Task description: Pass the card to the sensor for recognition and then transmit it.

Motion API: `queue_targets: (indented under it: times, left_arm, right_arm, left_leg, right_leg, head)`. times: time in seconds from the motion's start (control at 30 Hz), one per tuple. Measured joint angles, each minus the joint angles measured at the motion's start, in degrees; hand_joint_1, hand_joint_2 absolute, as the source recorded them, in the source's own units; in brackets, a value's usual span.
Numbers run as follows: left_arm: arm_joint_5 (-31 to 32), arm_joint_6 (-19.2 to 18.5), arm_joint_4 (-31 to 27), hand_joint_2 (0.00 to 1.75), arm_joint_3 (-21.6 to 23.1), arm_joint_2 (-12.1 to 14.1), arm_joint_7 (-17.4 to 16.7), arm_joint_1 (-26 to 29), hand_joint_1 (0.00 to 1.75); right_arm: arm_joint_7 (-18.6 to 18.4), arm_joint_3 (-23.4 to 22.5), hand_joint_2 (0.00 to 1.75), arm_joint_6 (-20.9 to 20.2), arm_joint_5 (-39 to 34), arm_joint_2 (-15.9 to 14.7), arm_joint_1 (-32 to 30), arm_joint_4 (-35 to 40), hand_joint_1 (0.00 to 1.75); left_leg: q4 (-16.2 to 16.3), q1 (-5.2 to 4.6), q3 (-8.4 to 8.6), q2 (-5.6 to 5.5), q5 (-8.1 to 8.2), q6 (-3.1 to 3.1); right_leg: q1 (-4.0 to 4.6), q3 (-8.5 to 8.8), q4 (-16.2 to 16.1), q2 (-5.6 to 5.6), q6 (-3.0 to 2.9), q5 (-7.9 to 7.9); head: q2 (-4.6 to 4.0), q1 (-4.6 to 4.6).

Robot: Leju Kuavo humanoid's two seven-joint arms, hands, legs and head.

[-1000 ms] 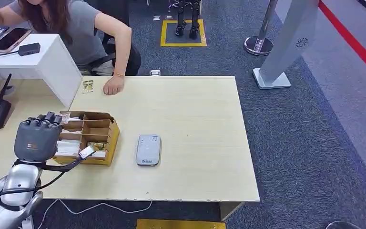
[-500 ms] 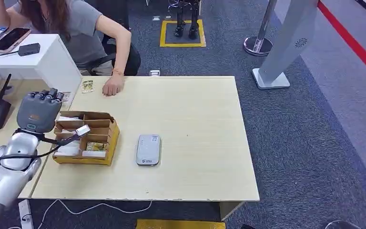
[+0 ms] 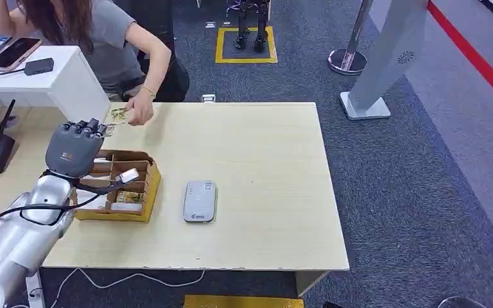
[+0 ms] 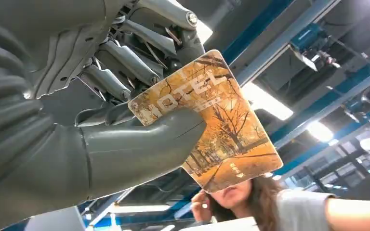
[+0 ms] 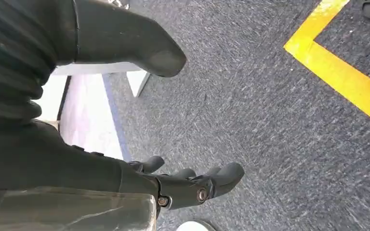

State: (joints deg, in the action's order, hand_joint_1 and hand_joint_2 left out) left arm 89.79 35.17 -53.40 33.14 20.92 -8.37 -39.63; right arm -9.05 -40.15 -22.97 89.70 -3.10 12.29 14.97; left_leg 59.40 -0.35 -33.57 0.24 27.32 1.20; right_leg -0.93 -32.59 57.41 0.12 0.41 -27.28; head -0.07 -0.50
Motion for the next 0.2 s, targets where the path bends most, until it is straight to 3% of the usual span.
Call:
queue_targets:
  times: [0.2]
  left_arm:
    - [0.0,0.1,1.0,1.75,0.0,-1.7,0.1,-0.1,1.75]
  right_arm:
    - [-0.1,0.4,1.75,0.0,0.0,0.0,0.0,0.0,0.00]
  left_leg:
    - [0.0,0.00,0.00,0.00,0.00,0.00]
  right_leg:
    - [0.00,-0.01,0.0,0.01,0.00,0.01]
  head:
    - [0.00,0.00]
